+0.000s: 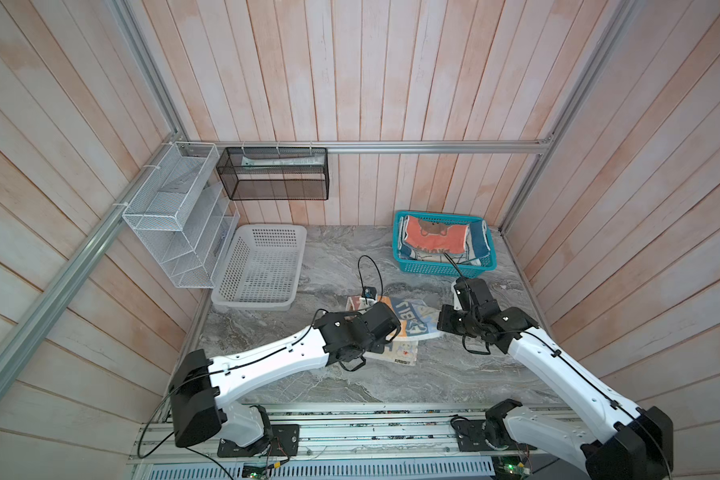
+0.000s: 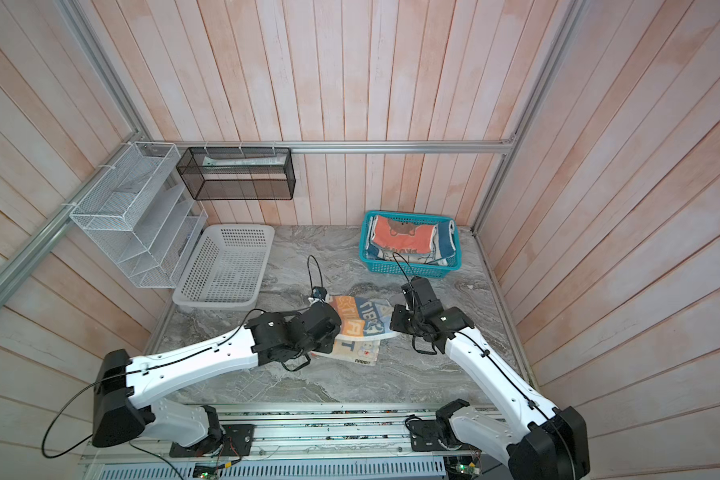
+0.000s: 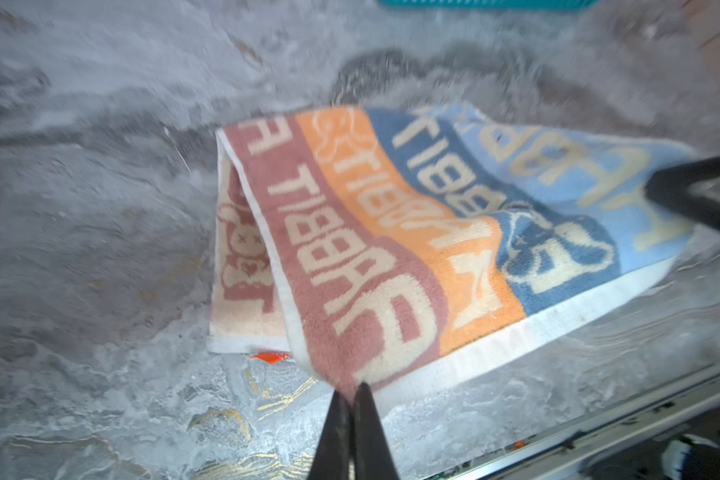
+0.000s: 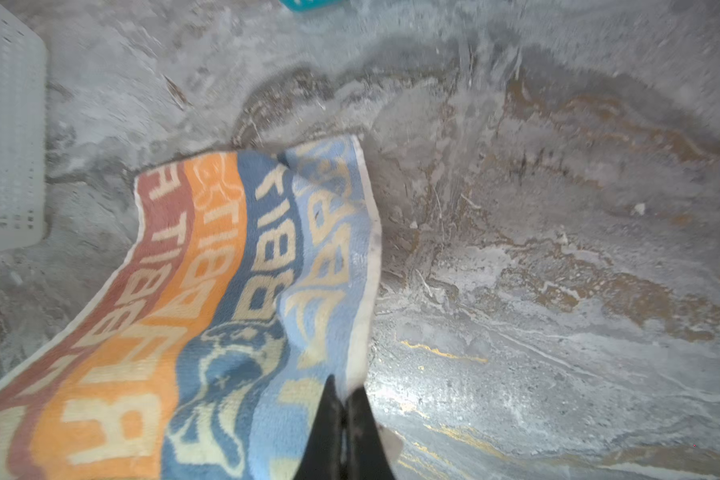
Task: Fold and stack the towels
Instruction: 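Lay the striped towel flat on the table while the right gripper grasps its corner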
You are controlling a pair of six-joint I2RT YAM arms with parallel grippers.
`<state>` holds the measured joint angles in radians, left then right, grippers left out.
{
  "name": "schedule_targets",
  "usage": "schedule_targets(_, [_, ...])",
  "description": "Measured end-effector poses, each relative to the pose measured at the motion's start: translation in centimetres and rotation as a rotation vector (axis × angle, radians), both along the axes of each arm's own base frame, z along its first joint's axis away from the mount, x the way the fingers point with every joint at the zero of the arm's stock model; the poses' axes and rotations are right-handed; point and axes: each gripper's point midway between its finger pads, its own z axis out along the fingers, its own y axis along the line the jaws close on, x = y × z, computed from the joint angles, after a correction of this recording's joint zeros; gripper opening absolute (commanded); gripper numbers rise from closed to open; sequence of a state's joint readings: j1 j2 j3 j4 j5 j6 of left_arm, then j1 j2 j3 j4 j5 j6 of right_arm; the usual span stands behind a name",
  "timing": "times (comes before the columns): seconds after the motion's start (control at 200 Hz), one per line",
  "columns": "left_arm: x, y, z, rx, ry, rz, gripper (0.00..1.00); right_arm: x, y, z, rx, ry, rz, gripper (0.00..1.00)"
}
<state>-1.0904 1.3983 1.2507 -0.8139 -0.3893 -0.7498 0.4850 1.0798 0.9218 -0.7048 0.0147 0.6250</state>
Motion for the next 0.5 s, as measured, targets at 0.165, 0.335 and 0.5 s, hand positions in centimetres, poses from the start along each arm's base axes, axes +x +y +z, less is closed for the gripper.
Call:
schedule_targets(0.165, [0.1, 2.1, 8.6, -0.125, -0.170, 0.000, 0.00, -0.9, 3.1, 6.8, 0.021, -0.100, 0.085, 0.00])
schedule_targets(0.335, [0.2, 4.0, 16.1, -0.205, -0.316, -0.014, 0.00, -0.7, 5.6, 14.6, 0.095, -0.236, 0.126, 0.00])
schedule_targets(0.5, [3.3, 6.3, 19.3, -0.222, -0.350, 0.031, 0.00, 2.3, 7.6, 15.0, 0.052, -0.232, 0.129, 0.00])
